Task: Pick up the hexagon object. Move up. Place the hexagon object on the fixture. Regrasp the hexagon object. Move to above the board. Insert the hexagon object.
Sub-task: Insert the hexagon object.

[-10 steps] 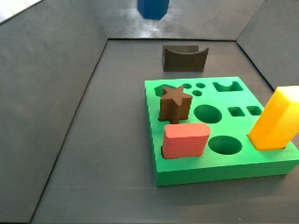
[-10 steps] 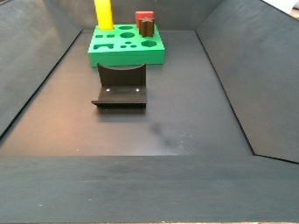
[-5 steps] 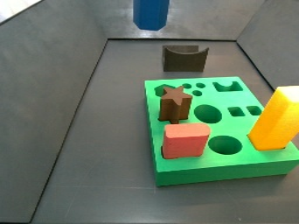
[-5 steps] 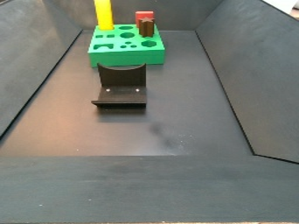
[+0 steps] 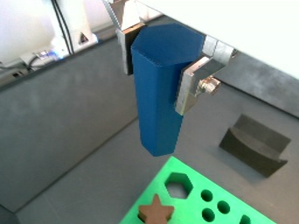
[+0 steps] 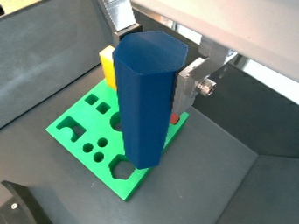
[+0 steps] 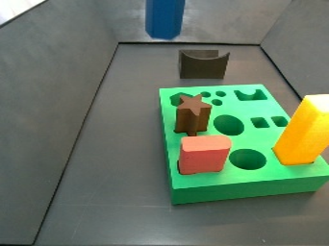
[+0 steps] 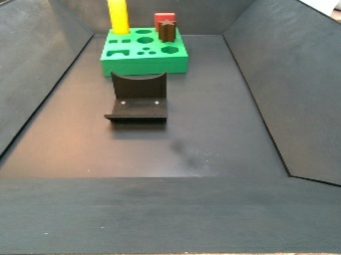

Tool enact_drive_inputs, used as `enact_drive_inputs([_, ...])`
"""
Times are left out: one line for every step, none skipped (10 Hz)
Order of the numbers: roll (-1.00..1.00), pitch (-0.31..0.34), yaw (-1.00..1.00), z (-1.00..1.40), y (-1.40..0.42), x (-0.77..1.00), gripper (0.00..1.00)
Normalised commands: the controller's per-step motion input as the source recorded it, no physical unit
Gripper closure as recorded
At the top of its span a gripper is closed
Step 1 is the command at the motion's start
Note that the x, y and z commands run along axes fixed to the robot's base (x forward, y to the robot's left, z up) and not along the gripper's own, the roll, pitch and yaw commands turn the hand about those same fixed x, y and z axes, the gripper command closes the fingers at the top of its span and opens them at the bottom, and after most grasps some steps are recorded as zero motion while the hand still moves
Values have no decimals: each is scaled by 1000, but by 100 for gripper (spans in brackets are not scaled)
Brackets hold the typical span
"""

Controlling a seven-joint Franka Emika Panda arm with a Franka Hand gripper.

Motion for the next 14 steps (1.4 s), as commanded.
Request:
enact_drive_inputs([-250,-3,-220,-577,354,386,100])
enact_drive_inputs([-186,0,-580,-646,211,371,100])
enact_drive_inputs([-123,0,-806,-760,66,209,100])
enact_drive_inputs([-80,0,-903,-751,0,100,100])
enact_drive_inputs([-67,21,-923,-737,0,0,100])
enact_drive_inputs([-60,59,-920,-626,0,51,100])
enact_drive_inputs([-43,-26,0,0,20,0,100])
enact_drive_inputs([0,-3,0,-191,-43,111,100])
enact_drive_inputs([0,0,-69,-386,0,243,100])
enact_drive_inputs([54,0,-140,-586,0,291,100])
enact_drive_inputs([131,0,-69,-786,0,271,100])
enact_drive_inputs([166,3,-11,-714,17,163,100])
enact_drive_inputs([256,49,0,-646,40,-66,100])
enact_drive_inputs([206,51,0,-646,77,-71,100])
